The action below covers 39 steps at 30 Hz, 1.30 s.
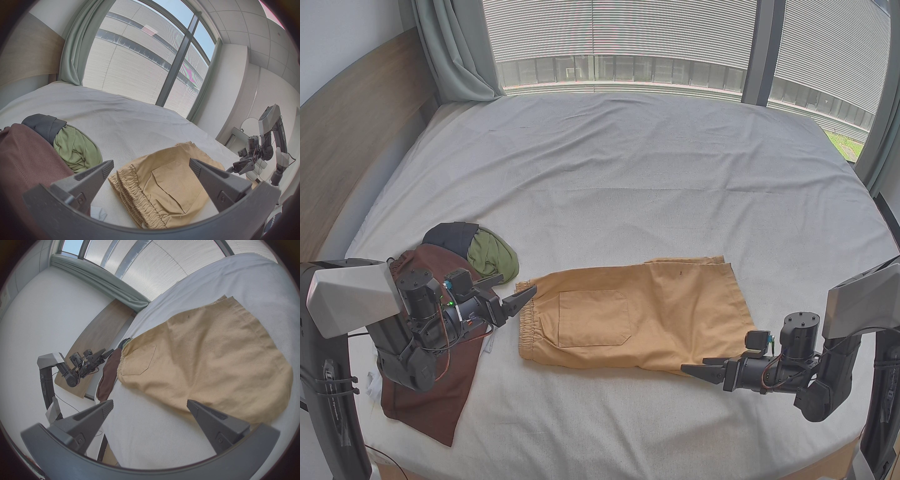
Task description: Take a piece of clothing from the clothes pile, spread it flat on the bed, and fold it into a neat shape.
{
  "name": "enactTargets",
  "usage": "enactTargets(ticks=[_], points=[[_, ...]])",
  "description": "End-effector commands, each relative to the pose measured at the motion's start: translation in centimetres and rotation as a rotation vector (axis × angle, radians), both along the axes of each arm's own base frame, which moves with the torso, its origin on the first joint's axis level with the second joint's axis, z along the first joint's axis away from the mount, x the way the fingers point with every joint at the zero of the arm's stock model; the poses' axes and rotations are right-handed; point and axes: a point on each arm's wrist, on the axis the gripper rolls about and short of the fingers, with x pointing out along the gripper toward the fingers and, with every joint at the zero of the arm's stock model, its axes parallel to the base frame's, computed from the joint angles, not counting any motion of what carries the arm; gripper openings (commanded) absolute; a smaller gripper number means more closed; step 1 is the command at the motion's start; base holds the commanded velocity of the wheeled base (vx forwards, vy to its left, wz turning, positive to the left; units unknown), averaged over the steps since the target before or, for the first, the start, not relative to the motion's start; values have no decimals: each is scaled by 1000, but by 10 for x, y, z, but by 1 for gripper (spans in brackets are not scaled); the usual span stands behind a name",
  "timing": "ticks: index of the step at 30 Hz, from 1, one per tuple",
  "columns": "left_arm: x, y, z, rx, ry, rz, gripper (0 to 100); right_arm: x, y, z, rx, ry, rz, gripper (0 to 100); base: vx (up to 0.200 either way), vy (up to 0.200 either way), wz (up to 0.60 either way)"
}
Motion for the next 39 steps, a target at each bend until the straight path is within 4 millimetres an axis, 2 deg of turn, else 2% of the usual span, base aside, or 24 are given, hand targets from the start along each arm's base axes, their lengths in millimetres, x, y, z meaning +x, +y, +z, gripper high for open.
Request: enactTargets(ticks=[1,11,17,29,39], points=[[0,0,-2,2,5,0,100,9,-6,0,6,-18,-32,100,0,0,0],[0,0,-1,2,4,0,100,23,-19,-23,-6,20,-86,100,0,0,0],[0,-1,-2,0,4,-5,100,25,-20,-24,-6,20,-91,100,0,0,0],[1,-1,-1,-9,6,-9,100,19,-14,12,22,-80,-68,100,0,0,0],[-8,-5,-9,-49,88,-29,100,17,-11,13,21,-80,-56,100,0,0,0]])
